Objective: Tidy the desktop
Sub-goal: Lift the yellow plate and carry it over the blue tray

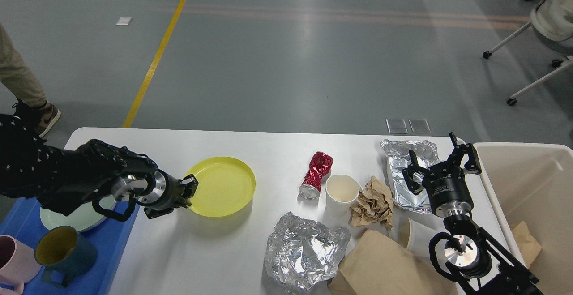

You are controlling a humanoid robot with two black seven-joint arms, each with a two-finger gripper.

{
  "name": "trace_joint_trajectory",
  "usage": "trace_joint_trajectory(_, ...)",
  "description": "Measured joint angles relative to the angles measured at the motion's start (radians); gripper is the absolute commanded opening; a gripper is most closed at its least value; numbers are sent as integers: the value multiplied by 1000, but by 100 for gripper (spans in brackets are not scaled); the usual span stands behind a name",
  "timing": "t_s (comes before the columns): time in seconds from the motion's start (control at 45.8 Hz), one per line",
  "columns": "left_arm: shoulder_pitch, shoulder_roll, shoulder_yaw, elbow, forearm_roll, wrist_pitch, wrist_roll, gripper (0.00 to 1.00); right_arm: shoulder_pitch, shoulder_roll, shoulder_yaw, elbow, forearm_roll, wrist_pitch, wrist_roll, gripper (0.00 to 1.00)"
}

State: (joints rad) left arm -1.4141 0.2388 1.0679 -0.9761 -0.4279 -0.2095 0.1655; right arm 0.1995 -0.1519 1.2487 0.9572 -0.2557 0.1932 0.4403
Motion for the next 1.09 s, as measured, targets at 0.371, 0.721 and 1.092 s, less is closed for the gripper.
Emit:
trace_joint_trajectory(0.371,-466,97,134,-343,-2,-27,-2,0,1,0,0,-1,0,0,0,100)
trace_joint_trajectory(0.721,-912,23,389,-630,-157,-205,-117,0,1,0,0,0,0,0,0,100)
trace_joint_trajectory(1.092,-888,73,495,-599,-167,-263,-133,0,0,0,0,0,0,0,0,100)
